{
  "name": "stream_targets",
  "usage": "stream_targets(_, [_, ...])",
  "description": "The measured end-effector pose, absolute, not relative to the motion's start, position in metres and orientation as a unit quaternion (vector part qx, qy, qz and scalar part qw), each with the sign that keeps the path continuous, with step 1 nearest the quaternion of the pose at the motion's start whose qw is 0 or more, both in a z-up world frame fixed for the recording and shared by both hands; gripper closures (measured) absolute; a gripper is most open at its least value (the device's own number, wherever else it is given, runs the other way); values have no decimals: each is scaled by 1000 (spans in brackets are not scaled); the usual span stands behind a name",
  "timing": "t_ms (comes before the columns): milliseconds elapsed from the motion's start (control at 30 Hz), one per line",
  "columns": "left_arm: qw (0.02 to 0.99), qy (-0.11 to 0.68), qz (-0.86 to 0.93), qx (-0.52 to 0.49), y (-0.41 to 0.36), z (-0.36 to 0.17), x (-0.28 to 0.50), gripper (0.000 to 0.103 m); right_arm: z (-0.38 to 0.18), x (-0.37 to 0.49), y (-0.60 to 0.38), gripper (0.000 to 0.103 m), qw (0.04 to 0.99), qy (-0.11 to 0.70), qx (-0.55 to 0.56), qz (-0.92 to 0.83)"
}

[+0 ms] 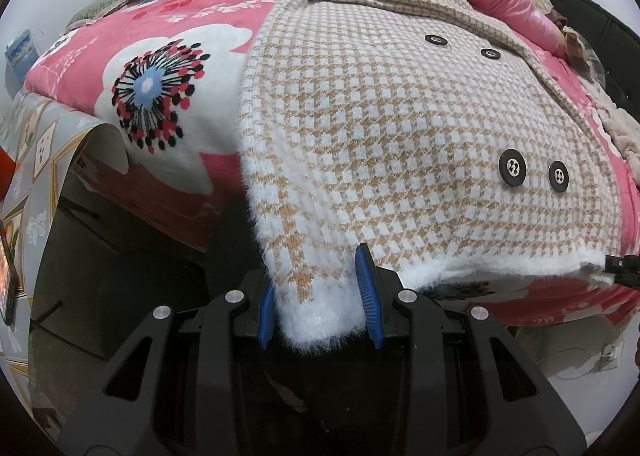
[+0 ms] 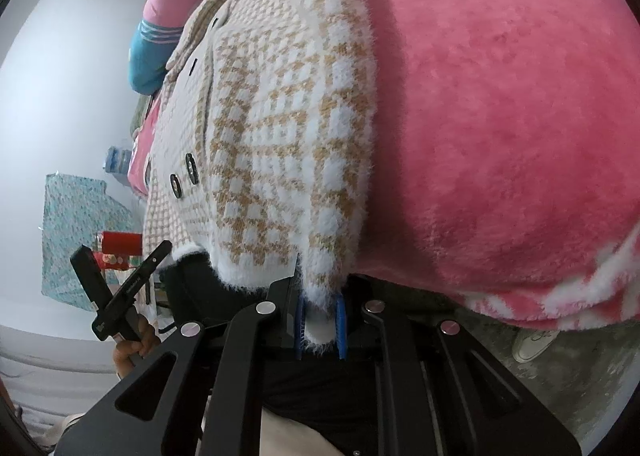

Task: Fold large clothes

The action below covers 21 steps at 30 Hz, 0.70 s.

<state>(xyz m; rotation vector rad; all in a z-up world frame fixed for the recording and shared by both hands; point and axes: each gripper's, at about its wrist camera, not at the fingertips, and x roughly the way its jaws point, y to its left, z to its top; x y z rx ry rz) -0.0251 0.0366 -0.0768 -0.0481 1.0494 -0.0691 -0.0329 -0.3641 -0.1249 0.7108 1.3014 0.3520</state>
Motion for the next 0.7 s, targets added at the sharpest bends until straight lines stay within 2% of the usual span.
stream_targets(700, [865,500,-31,-17,35,-77,-26,69,-125,-34,-362,91,723,589,325,158])
